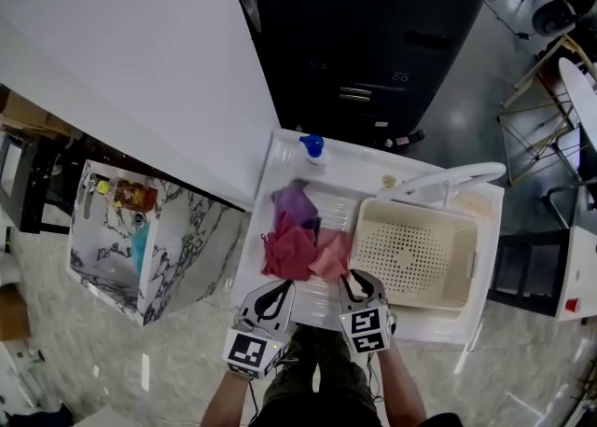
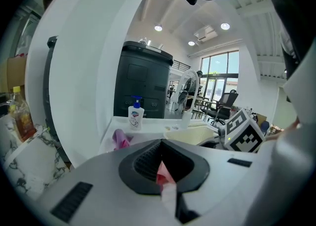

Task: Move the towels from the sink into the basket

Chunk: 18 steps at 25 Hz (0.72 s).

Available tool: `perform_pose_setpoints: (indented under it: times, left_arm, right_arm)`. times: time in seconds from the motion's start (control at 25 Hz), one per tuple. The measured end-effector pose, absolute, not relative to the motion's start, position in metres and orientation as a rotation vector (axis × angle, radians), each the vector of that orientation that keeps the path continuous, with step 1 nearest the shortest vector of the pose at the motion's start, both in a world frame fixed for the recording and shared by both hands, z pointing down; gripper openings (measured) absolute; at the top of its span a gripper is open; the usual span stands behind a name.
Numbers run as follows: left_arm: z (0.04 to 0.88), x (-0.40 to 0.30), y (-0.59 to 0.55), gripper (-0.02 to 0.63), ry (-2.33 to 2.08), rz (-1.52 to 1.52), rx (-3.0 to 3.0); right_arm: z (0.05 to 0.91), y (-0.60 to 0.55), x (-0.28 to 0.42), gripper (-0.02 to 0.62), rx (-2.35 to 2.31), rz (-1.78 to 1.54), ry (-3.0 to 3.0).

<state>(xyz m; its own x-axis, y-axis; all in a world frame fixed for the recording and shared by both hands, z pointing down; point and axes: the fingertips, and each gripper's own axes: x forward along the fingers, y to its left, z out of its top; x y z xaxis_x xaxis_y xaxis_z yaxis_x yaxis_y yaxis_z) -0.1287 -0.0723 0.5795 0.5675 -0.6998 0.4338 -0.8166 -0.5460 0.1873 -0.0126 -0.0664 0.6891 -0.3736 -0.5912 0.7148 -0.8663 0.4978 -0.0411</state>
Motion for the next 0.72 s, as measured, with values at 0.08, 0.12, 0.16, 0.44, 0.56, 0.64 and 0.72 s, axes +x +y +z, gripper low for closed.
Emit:
perform_pose_setpoints:
  times: [0.08, 0.12, 0.16, 0.44, 0.56, 0.64, 0.72]
  left_arm:
    - [0.58, -0.13, -0.071, 0.003, -1.237, 0.442, 2.427]
    - [0.58, -0.131, -0.07, 0.003, -1.238, 0.442, 2.424]
    - [0.58, -0.131, -0.07, 0.003, -1.239, 0.442, 2.421]
    - [0.579, -0.128, -0.066, 0.003, -1.246, 0.448, 2.422]
    - [0.576, -0.127, -0.066, 0.003, -1.251, 0.441, 2.431]
    - [0.573, -0.128, -0.066, 0.003, -1.256, 0.441, 2.432]
    - [0.57, -0.129, -0.065, 0.003, -1.265, 0.437, 2.433]
  right_arm:
    - [0.688, -0.067, -0.01, 0.083, 1.202, 0.538, -2.08]
    - [0.687, -0.067, -0.009, 0.068, 1.208, 0.536, -2.071]
    - [0.687, -0.068, -0.008, 0.056, 1.214, 0.534, -2.066]
    - [0.685, -0.069, -0.011, 0.035, 1.224, 0.545, -2.124]
    - [0.679, -0.07, -0.012, 0.034, 1.234, 0.554, -2.147]
    - [0.673, -0.071, -0.012, 0.034, 1.242, 0.538, -2.156]
    - [0.666, -0.072, -0.013, 0.034, 1.25, 0.527, -2.169]
